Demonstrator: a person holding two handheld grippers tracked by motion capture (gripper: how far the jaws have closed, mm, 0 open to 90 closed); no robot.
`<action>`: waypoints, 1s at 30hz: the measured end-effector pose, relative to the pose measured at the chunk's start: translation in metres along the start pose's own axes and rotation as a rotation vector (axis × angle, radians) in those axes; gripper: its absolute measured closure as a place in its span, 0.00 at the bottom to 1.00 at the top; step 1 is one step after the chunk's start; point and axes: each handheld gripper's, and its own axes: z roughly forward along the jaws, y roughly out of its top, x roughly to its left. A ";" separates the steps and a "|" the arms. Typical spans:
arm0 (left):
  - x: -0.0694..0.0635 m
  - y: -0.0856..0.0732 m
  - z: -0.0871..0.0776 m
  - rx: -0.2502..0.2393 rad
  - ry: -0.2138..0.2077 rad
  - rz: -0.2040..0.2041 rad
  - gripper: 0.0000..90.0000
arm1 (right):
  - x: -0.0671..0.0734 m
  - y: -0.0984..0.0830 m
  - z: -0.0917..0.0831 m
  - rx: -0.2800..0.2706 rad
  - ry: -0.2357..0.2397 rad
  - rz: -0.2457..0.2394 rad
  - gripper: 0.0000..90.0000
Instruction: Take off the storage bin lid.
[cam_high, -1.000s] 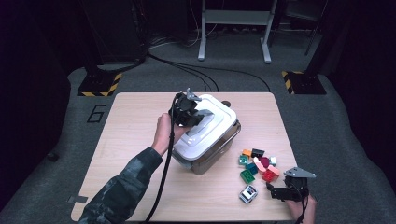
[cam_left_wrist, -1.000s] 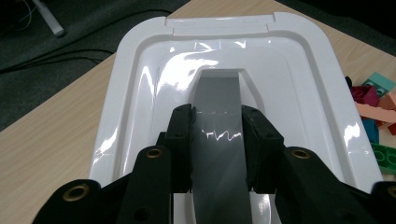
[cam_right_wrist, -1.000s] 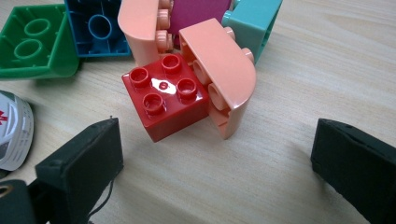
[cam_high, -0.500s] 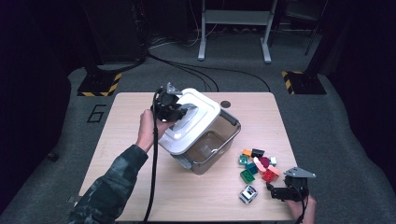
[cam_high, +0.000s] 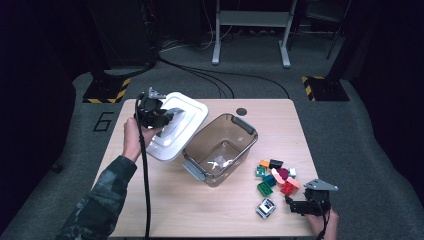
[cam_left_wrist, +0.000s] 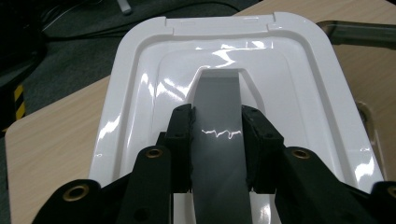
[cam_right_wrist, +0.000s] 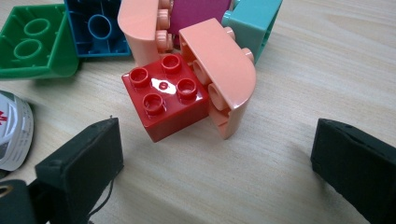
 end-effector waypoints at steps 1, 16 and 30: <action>0.000 0.000 0.000 0.000 0.000 0.000 0.74 | 0.000 0.000 0.000 0.000 0.000 0.000 0.02; 0.051 -0.047 0.017 0.044 0.064 -0.149 0.74 | 0.000 0.000 0.000 0.000 -0.002 -0.005 0.02; 0.069 -0.081 0.038 0.093 0.081 -0.229 0.74 | 0.000 0.000 0.000 -0.001 -0.001 -0.005 0.02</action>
